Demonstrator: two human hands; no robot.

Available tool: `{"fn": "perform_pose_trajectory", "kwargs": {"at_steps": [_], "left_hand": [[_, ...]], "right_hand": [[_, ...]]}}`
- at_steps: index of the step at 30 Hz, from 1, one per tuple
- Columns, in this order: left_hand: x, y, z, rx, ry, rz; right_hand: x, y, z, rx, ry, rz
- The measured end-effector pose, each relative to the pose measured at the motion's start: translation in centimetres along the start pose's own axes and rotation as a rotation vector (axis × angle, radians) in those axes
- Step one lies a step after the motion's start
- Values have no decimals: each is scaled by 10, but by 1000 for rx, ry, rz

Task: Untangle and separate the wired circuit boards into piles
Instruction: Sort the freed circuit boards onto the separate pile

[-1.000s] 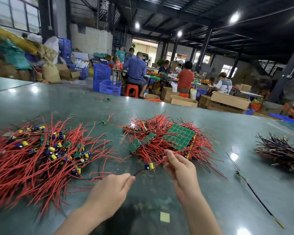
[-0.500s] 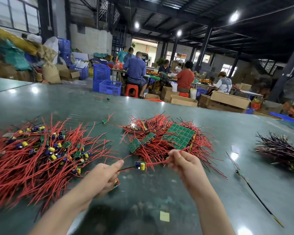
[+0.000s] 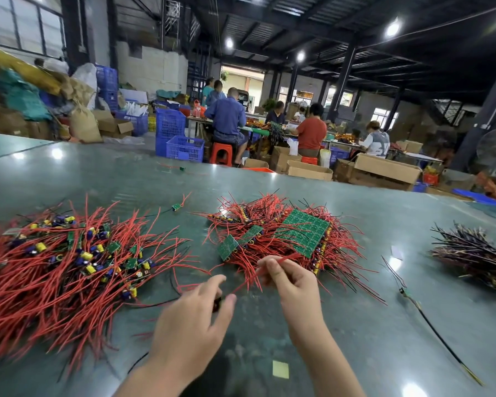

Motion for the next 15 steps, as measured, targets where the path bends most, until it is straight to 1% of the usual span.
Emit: {"fn": "perform_pose_trajectory", "kwargs": {"at_steps": [2,4,5,6,10,11,13,14,15], "left_hand": [[4,-11,1,124,46,43],[3,-10,1,260,59,19],[2,-8,0,275,58,10],[0,-8,1,243,53,12],[-6,2,0,176,49,-21],[-6,3,-2,188,51,-5],[-10,3,-2,251,87,57],[-11,1,0,349,128,105],[-12,-1,0,490,194,188]], "right_hand": [[2,0,1,-72,-24,-16],[2,0,2,-102,-47,-7],[2,1,2,-137,-74,2],[1,2,0,-195,-120,7],[0,-1,-14,-498,-416,-4],[0,-1,-16,-541,-461,-11],[-1,1,-17,-514,-465,-13],[-3,2,-17,-497,-459,-24],[-4,4,-18,-508,-469,-45]]}}
Point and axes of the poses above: each hand's wrist, its own x-axis away from the middle knuckle, its own y-axis out of the back of the hand, z = x × y, the point moved 6 cm from there along -x, towards the middle knuckle, and after that the axes turned 4 degrees about -z, right-handed, at the moved point
